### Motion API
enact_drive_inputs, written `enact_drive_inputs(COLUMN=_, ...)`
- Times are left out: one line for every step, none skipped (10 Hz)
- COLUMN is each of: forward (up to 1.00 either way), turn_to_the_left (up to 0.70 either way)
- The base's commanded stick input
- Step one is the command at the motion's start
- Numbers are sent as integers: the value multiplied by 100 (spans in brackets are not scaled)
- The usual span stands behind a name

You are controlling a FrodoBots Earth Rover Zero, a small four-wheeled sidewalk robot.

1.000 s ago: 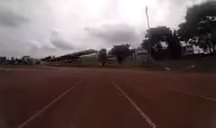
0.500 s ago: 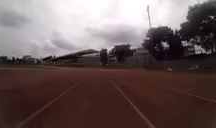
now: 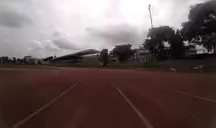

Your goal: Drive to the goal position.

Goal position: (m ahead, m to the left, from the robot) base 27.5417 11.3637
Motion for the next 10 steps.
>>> enact_drive_inputs(forward=70, turn_to_the_left=0)
enact_drive_inputs(forward=70, turn_to_the_left=0)
enact_drive_inputs(forward=70, turn_to_the_left=0)
enact_drive_inputs(forward=70, turn_to_the_left=0)
enact_drive_inputs(forward=70, turn_to_the_left=0)
enact_drive_inputs(forward=70, turn_to_the_left=0)
enact_drive_inputs(forward=70, turn_to_the_left=0)
enact_drive_inputs(forward=70, turn_to_the_left=0)
enact_drive_inputs(forward=70, turn_to_the_left=0)
enact_drive_inputs(forward=70, turn_to_the_left=0)
